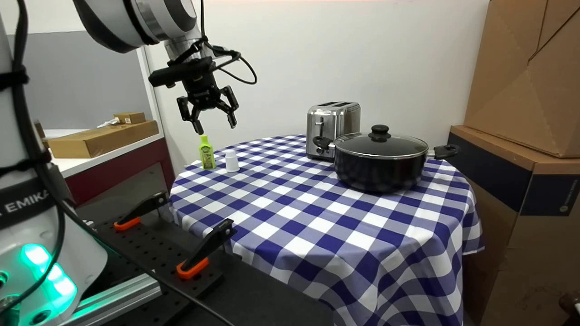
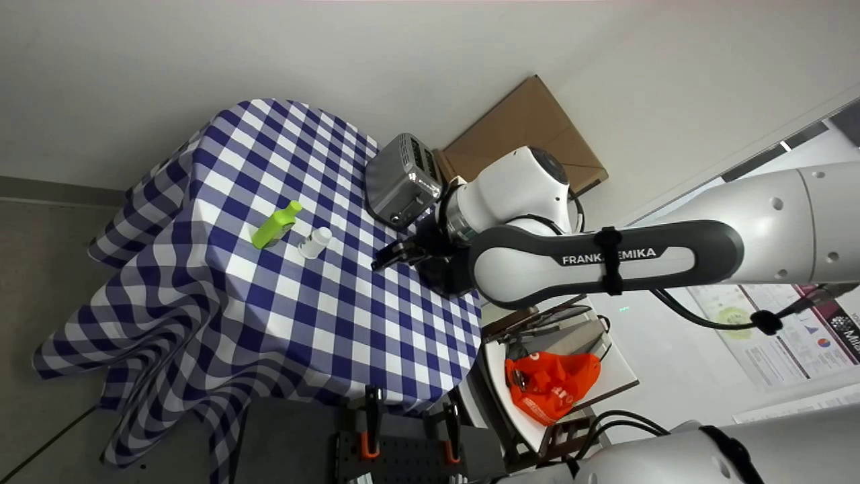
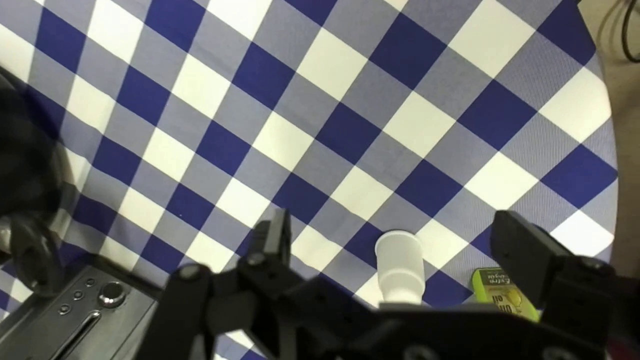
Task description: Take the white object and place it next to the pot
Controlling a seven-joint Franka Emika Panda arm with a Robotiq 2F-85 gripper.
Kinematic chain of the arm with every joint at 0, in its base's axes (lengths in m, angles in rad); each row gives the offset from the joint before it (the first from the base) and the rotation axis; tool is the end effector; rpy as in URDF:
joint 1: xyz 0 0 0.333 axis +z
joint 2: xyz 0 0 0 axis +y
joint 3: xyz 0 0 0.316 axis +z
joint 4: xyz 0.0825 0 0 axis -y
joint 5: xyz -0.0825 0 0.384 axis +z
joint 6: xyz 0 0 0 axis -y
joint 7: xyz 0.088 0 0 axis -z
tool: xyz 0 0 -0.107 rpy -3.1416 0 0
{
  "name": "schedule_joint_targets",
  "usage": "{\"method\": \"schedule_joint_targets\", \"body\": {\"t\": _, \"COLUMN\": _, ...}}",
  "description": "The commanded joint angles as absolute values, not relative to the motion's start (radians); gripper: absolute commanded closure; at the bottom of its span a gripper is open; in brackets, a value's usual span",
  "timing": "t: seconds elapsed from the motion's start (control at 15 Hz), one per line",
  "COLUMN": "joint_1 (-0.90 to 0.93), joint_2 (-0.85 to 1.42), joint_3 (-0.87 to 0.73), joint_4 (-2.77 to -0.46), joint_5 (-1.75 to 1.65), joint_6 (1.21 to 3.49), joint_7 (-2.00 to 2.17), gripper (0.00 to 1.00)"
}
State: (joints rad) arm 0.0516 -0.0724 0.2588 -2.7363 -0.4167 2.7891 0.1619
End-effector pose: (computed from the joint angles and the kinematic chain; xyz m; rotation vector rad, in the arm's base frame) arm 0.3817 0.1400 0.2528 2.8752 0.7839 0.2345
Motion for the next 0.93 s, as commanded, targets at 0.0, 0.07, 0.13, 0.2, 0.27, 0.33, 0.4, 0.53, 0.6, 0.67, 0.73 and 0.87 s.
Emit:
{"method": "schedule_joint_targets", "body": {"t": 0.0, "joint_1": 0.029, "joint_2": 0.077, "joint_3": 0.248, "joint_4": -2.646, "joint_5": -0.488, "joint_6": 2.812, "joint_7": 0.157, "gripper": 0.00}}
{"method": "schedule_joint_targets", "body": {"t": 0.07, "joint_1": 0.028, "joint_2": 0.106, "joint_3": 0.243, "joint_4": -2.625, "joint_5": -0.499, "joint_6": 2.812, "joint_7": 0.156, "gripper": 0.00}}
{"method": "schedule_joint_targets", "body": {"t": 0.13, "joint_1": 0.027, "joint_2": 0.136, "joint_3": 0.238, "joint_4": -2.602, "joint_5": -0.515, "joint_6": 2.817, "joint_7": 0.162, "gripper": 0.00}}
{"method": "schedule_joint_targets", "body": {"t": 0.2, "joint_1": 0.029, "joint_2": 0.161, "joint_3": 0.231, "joint_4": -2.581, "joint_5": -0.538, "joint_6": 2.827, "joint_7": 0.175, "gripper": 0.00}}
{"method": "schedule_joint_targets", "body": {"t": 0.27, "joint_1": 0.033, "joint_2": 0.186, "joint_3": 0.222, "joint_4": -2.562, "joint_5": -0.560, "joint_6": 2.848, "joint_7": 0.187, "gripper": 0.00}}
{"method": "schedule_joint_targets", "body": {"t": 0.33, "joint_1": 0.038, "joint_2": 0.208, "joint_3": 0.215, "joint_4": -2.545, "joint_5": -0.575, "joint_6": 2.865, "joint_7": 0.192, "gripper": 0.00}}
{"method": "schedule_joint_targets", "body": {"t": 0.4, "joint_1": 0.043, "joint_2": 0.230, "joint_3": 0.209, "joint_4": -2.529, "joint_5": -0.585, "joint_6": 2.882, "joint_7": 0.193, "gripper": 0.00}}
{"method": "schedule_joint_targets", "body": {"t": 0.53, "joint_1": 0.053, "joint_2": 0.273, "joint_3": 0.203, "joint_4": -2.502, "joint_5": -0.600, "joint_6": 2.905, "joint_7": 0.191, "gripper": 0.00}}
{"method": "schedule_joint_targets", "body": {"t": 0.6, "joint_1": 0.058, "joint_2": 0.291, "joint_3": 0.203, "joint_4": -2.491, "joint_5": -0.601, "joint_6": 2.912, "joint_7": 0.189, "gripper": 0.00}}
{"method": "schedule_joint_targets", "body": {"t": 0.67, "joint_1": 0.063, "joint_2": 0.309, "joint_3": 0.203, "joint_4": -2.481, "joint_5": -0.600, "joint_6": 2.918, "joint_7": 0.191, "gripper": 0.00}}
{"method": "schedule_joint_targets", "body": {"t": 0.73, "joint_1": 0.065, "joint_2": 0.325, "joint_3": 0.204, "joint_4": -2.472, "joint_5": -0.597, "joint_6": 2.923, "joint_7": 0.186, "gripper": 0.00}}
{"method": "schedule_joint_targets", "body": {"t": 0.87, "joint_1": 0.078, "joint_2": 0.353, "joint_3": 0.200, "joint_4": -2.453, "joint_5": -0.595, "joint_6": 2.952, "joint_7": 0.196, "gripper": 0.00}}
